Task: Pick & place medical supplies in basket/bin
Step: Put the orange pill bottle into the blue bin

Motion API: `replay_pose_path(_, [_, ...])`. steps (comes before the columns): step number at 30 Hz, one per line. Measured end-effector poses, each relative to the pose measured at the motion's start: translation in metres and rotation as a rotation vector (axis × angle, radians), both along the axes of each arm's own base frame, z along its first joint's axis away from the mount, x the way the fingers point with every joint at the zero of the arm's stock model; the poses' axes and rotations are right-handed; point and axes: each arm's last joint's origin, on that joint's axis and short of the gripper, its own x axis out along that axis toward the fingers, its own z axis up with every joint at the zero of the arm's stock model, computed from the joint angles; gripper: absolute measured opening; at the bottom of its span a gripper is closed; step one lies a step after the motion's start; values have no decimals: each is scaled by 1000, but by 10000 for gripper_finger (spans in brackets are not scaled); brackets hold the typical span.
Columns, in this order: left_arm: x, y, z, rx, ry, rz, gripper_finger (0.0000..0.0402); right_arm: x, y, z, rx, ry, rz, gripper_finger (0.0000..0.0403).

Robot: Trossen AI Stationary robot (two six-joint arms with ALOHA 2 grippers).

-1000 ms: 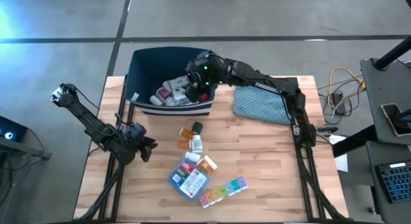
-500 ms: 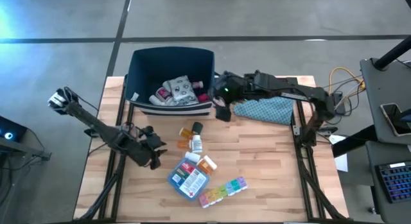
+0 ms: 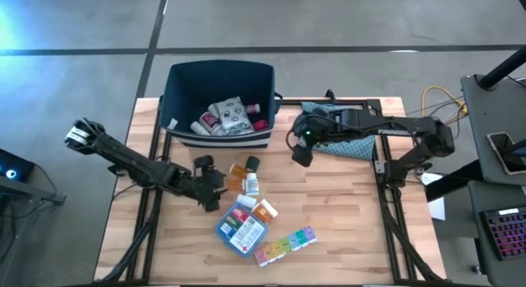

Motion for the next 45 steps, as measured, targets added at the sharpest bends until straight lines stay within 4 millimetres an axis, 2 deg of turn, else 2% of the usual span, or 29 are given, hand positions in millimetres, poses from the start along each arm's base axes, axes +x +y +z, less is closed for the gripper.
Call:
replay_pose_path(6, [4,-2,4,-27,29,-110,239,3,-1,-7,-23,6,6,318])
replay_pose_path(19, [17,-7,-23,-48,92,-155,240,1,-1,-26,-9,49,-11,313])
replay_pose_path(24, [24,2,-34,-39,138,-105,240,0,1,-32,3,57,-25,315])
replay_pose_path(33, [33,22,-37,-99,130,-53,240,2,8,-35,9,51,-8,306])
replay_pose_path(45, [51,22,-67,-85,202,-59,240,2,8,-36,8,51,-9,301])
